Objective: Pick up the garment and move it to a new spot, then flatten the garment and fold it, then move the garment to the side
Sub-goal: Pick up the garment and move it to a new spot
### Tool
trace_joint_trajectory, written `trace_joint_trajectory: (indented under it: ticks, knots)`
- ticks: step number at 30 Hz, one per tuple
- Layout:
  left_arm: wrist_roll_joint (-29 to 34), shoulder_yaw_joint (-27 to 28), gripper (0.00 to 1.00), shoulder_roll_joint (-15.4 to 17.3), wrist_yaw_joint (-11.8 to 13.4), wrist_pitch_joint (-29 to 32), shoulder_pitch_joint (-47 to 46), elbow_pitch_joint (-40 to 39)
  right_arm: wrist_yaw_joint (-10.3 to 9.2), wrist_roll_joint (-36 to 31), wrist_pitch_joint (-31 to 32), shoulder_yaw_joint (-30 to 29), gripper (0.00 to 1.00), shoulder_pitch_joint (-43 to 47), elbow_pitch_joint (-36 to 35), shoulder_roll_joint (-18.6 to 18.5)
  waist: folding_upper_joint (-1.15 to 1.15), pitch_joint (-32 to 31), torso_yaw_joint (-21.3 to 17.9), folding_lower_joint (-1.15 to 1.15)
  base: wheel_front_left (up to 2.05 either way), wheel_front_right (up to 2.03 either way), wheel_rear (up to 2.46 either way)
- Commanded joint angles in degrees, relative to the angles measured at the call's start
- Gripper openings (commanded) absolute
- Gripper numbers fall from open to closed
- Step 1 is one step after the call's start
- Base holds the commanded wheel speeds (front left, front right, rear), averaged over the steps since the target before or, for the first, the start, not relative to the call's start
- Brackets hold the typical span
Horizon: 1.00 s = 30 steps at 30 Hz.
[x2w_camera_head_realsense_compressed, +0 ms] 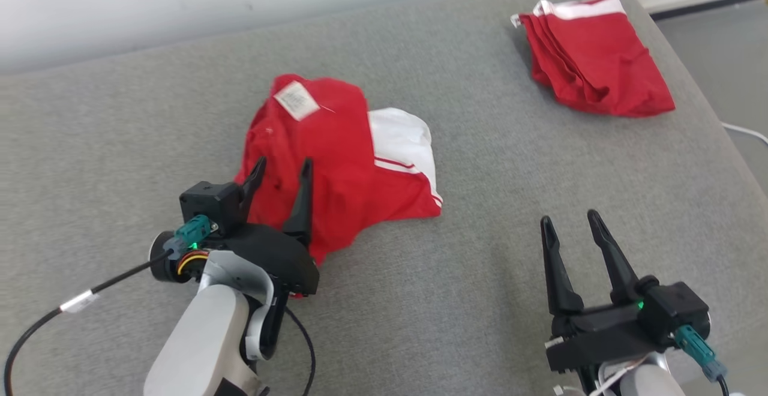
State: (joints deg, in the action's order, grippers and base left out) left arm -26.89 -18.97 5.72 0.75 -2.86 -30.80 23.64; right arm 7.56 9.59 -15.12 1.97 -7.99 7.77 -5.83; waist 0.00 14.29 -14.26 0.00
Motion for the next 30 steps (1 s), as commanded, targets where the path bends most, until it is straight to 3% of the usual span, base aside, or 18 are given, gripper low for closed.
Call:
trace_joint_trajectory:
  ticks: [1,8,23,30]
  knots:
    - [0.52,-0.35,1.0,-0.23,-0.05,-0.59,0.91,-0.74,-0.16,-0.09,-0.01,-0.22,1.0,1.09,-0.07,-0.22,0.0,-1.74,1.62,0.0,0.0,0.0,0.0]
    - [1.01,-0.77,1.0,0.63,0.23,-1.92,2.02,-6.49,-0.16,-0.04,-0.01,-0.89,1.0,2.99,-0.24,-0.39,0.0,-4.42,5.37,0.0,0.0,0.0,0.0]
    - [5.94,3.76,1.0,11.8,4.01,-9.28,14.48,-17.4,-0.16,-0.6,-0.02,-2.36,1.0,5.55,-1.17,-0.33,0.0,-10.03,11.35,0.0,0.0,0.0,0.0]
    - [6.12,6.28,1.0,14.25,5.98,-10.95,22.62,-20.09,-0.16,-0.48,-0.02,-2.44,1.0,6.88,-1.25,-0.21,0.0,-11.66,12.1,0.0,0.0,0.0,0.0]
